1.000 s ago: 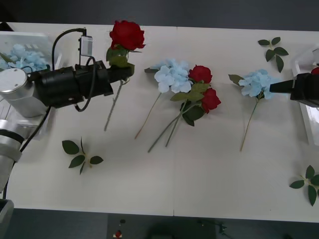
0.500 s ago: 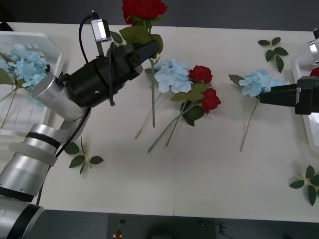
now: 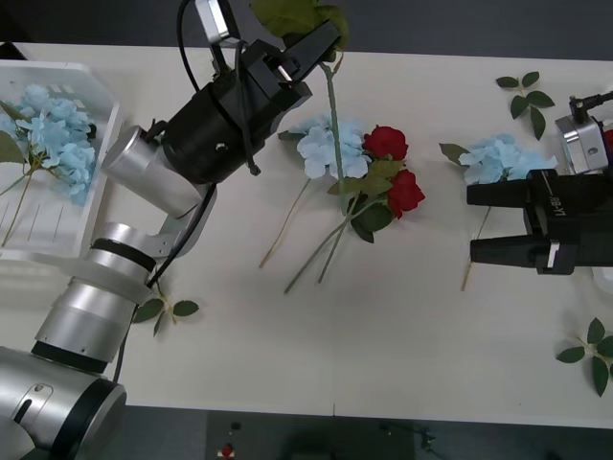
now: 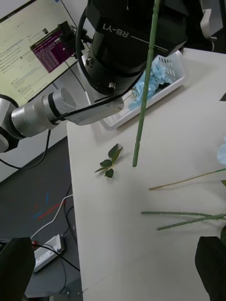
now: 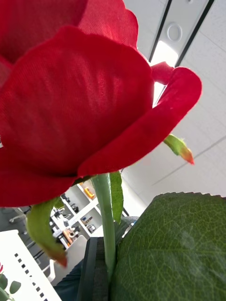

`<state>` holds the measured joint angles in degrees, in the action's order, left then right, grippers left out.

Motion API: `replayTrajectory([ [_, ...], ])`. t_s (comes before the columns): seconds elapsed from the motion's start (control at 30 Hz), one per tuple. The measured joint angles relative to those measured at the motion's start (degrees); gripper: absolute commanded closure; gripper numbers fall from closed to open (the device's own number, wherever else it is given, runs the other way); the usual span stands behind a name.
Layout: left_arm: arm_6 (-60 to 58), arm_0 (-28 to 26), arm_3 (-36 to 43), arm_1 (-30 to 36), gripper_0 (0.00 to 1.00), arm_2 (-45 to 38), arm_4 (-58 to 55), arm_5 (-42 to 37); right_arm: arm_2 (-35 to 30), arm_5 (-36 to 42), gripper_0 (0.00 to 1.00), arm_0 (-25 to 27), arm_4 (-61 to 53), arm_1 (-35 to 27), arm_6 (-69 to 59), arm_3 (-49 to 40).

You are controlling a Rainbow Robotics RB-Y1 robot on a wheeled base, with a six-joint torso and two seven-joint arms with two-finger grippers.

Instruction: Put the red flowers into the right box and the blue flowers into the left box

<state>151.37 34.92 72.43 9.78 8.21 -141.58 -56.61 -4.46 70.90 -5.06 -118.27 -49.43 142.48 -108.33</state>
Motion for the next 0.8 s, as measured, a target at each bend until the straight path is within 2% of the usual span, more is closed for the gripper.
replayTrajectory([
  [0.4, 0.0, 0.0, 0.02, -0.08, 1.0, 6.92, -0.01, 2.81, 0.53, -2.09, 0.0, 0.0, 9.92, 12.51, 3.96, 0.04],
  [0.67, 0.01, 0.0, 0.03, -0.18, 1.0, 7.74, -0.01, 4.27, 7.08, -9.32, 0.0, -0.22, 13.15, 13.9, 3.97, 0.78],
  [0.8, 0.01, 0.0, 0.03, -0.19, 1.0, 8.17, -0.01, 4.82, 9.84, -10.36, 0.0, -1.84, 13.15, 14.16, 3.97, 3.63],
])
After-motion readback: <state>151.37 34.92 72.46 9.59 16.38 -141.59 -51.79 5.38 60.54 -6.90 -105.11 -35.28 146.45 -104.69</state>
